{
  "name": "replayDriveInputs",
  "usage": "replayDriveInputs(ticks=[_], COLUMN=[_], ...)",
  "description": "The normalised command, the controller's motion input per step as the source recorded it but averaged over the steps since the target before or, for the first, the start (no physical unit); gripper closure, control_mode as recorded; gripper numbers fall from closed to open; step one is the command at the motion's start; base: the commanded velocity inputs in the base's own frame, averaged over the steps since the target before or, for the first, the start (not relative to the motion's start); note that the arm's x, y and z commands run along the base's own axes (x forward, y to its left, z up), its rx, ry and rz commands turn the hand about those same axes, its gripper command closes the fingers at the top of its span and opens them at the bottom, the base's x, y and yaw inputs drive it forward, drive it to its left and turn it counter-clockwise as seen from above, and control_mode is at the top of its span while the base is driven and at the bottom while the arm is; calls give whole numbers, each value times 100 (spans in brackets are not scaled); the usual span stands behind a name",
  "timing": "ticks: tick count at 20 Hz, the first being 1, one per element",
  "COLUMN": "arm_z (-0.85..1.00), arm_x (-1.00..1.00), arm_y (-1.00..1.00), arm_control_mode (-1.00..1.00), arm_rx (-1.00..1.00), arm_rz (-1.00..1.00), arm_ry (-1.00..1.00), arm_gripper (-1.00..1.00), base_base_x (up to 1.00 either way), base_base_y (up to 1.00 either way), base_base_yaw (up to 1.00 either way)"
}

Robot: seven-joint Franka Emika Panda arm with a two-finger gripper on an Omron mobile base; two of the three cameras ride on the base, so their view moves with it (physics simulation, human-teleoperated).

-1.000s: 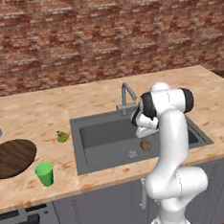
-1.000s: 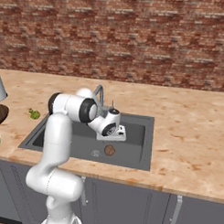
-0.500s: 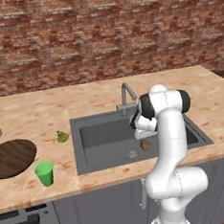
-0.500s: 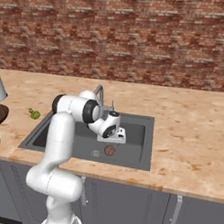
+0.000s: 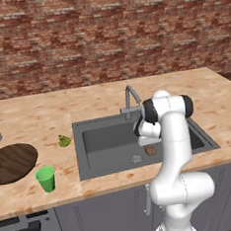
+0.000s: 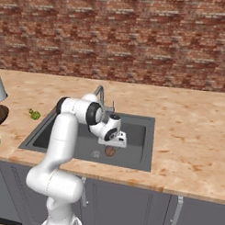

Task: Remove the broccoli and potato from the sink. Then move the bowl and cup from the counter to the sink for washing.

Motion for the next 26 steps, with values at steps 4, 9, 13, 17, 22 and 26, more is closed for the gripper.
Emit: replayDriveInputs(ticks=[4,9,13,17,22,26], arm_z=[-17,-11,-10,-8,-4,0], arm_x=[5,3,3,-2,-15,-18], arm_y=[0,0,0,0,0,0], arm_control_mode=[-100,-100,-100,-100,-100,-100], arm_rx=[0,0,0,0,0,0], arm_rz=[-7,-6,-5,-6,-9,-10], arm_ry=[7,1,0,0,0,0], arm_gripper=[-100,-100,-100,-100,-100,-100], base_base_x=[0,0,0,0,0,0], base_base_y=[0,0,0,0,0,0], base_base_yaw=[0,0,0,0,0,0])
